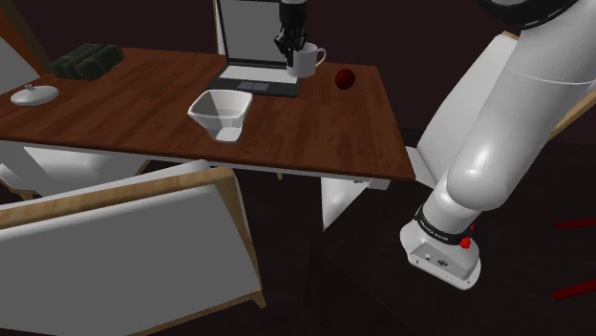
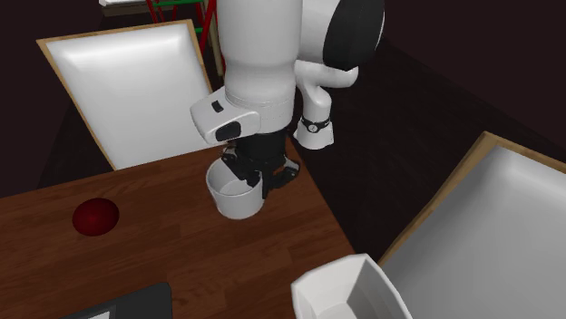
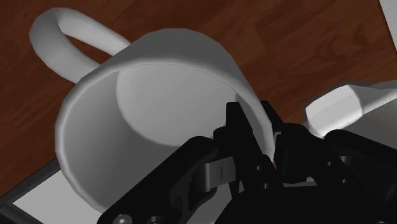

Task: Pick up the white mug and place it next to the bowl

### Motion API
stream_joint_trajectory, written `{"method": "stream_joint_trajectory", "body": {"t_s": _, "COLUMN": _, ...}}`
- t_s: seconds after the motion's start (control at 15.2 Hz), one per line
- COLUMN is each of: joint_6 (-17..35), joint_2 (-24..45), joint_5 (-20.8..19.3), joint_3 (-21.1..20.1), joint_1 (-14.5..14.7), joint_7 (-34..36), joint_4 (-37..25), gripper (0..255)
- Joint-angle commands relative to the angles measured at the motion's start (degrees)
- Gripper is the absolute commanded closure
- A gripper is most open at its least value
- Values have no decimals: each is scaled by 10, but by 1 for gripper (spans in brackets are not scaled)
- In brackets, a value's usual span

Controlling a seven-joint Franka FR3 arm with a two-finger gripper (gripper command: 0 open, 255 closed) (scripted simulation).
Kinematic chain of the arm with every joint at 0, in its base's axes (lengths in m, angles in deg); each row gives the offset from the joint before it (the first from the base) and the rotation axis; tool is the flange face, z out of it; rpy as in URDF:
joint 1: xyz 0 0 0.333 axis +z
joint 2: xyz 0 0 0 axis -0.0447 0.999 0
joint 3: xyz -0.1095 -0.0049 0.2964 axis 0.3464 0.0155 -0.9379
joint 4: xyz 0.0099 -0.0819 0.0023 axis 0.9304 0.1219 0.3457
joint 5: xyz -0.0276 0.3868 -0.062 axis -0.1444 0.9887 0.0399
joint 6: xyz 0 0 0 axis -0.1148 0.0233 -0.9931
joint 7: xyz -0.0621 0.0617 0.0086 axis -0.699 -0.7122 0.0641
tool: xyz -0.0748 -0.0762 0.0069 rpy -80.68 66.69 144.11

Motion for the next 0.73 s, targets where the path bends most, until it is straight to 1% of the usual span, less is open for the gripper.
{"method": "stream_joint_trajectory", "body": {"t_s": 0.0, "joint_6": 0, "joint_2": 24, "joint_5": 1, "joint_3": -4, "joint_1": 4, "joint_7": 8, "joint_4": -23, "gripper": 255}}
{"method": "stream_joint_trajectory", "body": {"t_s": 0.66, "joint_6": 76, "joint_2": 29, "joint_5": 0, "joint_3": -3, "joint_1": 4, "joint_7": 11, "joint_4": 47, "gripper": 255}}
